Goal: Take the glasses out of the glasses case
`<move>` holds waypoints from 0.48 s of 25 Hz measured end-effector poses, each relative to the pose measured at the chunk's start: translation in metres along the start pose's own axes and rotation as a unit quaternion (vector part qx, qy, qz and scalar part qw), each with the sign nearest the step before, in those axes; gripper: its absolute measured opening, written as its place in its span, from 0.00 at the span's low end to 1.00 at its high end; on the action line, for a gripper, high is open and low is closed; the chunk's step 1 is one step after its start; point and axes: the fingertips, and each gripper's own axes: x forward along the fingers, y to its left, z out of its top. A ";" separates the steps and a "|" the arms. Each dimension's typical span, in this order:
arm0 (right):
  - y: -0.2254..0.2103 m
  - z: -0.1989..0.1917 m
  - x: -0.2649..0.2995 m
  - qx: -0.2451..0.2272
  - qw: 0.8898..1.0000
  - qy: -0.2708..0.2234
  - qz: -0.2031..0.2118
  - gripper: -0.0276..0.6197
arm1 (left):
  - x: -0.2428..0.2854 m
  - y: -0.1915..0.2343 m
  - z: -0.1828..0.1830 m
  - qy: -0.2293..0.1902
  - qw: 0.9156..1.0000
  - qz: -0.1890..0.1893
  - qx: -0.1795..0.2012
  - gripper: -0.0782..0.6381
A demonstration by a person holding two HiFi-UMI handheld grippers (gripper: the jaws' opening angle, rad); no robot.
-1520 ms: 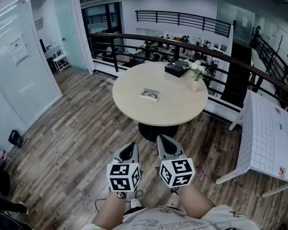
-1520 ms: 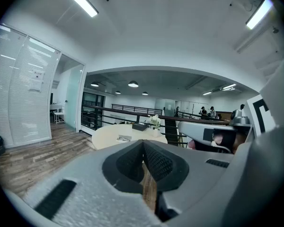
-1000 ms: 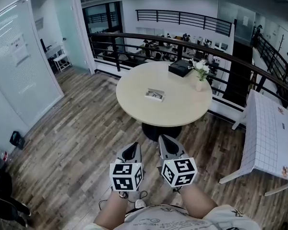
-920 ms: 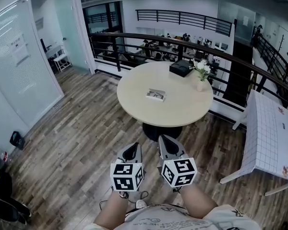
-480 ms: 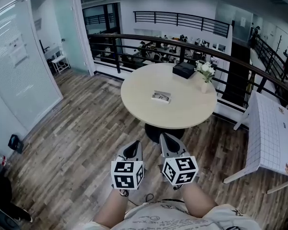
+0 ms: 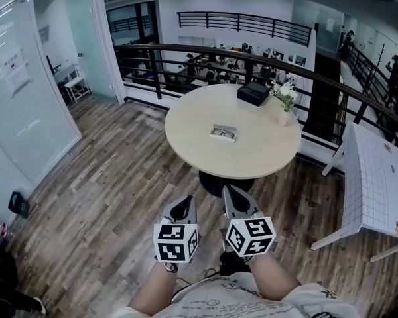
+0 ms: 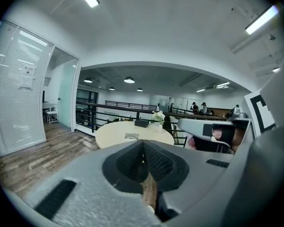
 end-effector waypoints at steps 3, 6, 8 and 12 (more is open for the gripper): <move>-0.002 -0.003 0.016 -0.003 1.000 0.003 0.005 0.06 | 0.014 0.011 -0.002 0.005 1.000 0.005 -0.006 0.13; -0.011 -0.004 0.034 -0.003 1.000 0.000 0.008 0.07 | 0.032 0.019 0.001 0.004 1.000 0.008 0.000 0.13; -0.019 -0.004 0.050 -0.004 1.000 -0.001 0.011 0.06 | 0.048 0.025 0.005 0.000 1.000 0.012 0.006 0.13; -0.029 -0.007 0.077 0.004 1.000 -0.004 0.016 0.06 | 0.074 0.041 0.010 0.002 1.000 0.023 0.017 0.13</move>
